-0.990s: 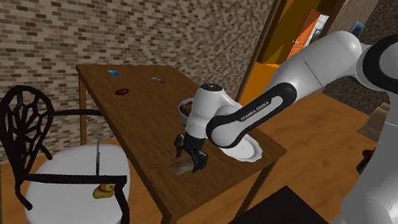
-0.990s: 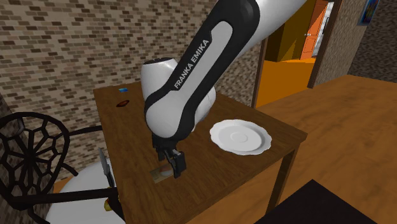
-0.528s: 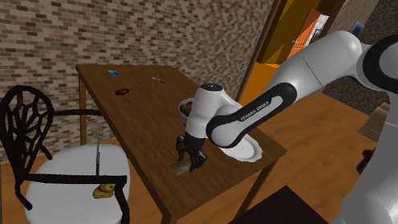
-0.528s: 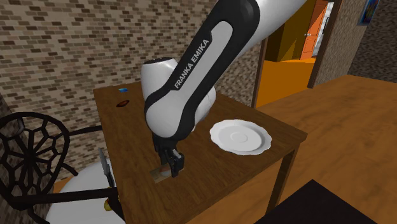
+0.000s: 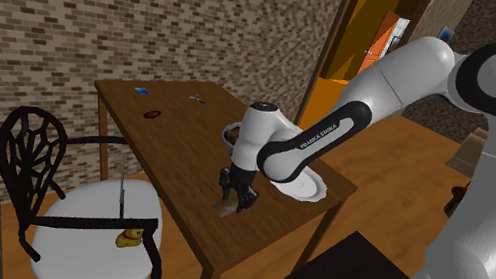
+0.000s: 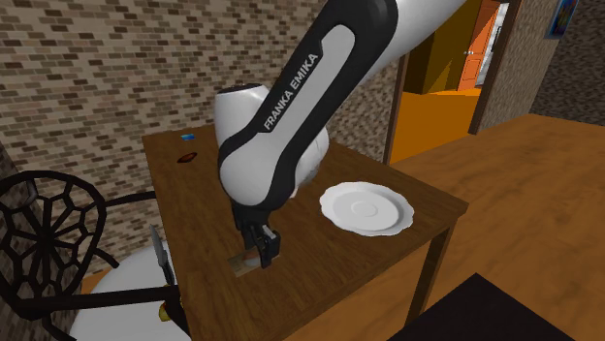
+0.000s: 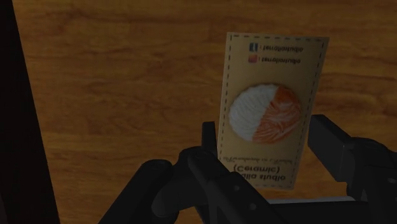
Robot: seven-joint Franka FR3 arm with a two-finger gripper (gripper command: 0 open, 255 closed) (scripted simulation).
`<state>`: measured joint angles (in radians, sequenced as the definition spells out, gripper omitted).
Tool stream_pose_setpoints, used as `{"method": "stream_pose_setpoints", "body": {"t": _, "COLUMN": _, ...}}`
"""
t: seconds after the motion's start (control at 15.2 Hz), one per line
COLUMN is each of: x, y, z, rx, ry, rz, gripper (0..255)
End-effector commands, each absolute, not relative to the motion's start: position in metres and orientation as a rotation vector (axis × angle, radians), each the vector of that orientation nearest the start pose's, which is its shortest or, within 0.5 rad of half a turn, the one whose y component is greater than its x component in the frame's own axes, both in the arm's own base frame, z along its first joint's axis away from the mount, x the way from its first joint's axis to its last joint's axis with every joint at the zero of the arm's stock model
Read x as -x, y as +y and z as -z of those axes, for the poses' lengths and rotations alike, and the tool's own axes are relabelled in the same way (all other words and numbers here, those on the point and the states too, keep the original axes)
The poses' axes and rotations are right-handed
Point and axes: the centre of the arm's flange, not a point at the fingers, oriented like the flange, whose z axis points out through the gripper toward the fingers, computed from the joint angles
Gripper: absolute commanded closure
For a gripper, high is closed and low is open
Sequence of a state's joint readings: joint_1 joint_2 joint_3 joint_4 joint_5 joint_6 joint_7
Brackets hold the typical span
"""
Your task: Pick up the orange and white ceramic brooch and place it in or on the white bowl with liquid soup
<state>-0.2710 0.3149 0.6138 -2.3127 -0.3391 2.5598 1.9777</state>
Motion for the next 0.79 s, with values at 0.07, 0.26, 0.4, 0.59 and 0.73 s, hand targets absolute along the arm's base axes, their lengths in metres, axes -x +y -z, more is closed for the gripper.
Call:
{"method": "stream_pose_setpoints", "body": {"t": 0.07, "x": -0.489, "y": 0.186, "z": -0.247, "rx": 2.422, "ry": 1.987, "rz": 0.016, "gripper": 255}}
{"method": "stream_pose_setpoints", "body": {"t": 0.26, "x": -0.489, "y": 0.186, "z": -0.262, "rx": 2.422, "ry": 1.987, "rz": 0.016, "gripper": 255}}
{"method": "stream_pose_setpoints", "body": {"t": 0.4, "x": -0.489, "y": 0.186, "z": -0.273, "rx": 2.422, "ry": 1.987, "rz": 0.016, "gripper": 255}}
{"method": "stream_pose_setpoints", "body": {"t": 0.59, "x": -0.489, "y": 0.186, "z": -0.289, "rx": 2.422, "ry": 1.987, "rz": 0.016, "gripper": 255}}
{"method": "stream_pose_setpoints", "body": {"t": 0.73, "x": -0.489, "y": 0.186, "z": -0.299, "rx": 2.422, "ry": 1.987, "rz": 0.016, "gripper": 255}}
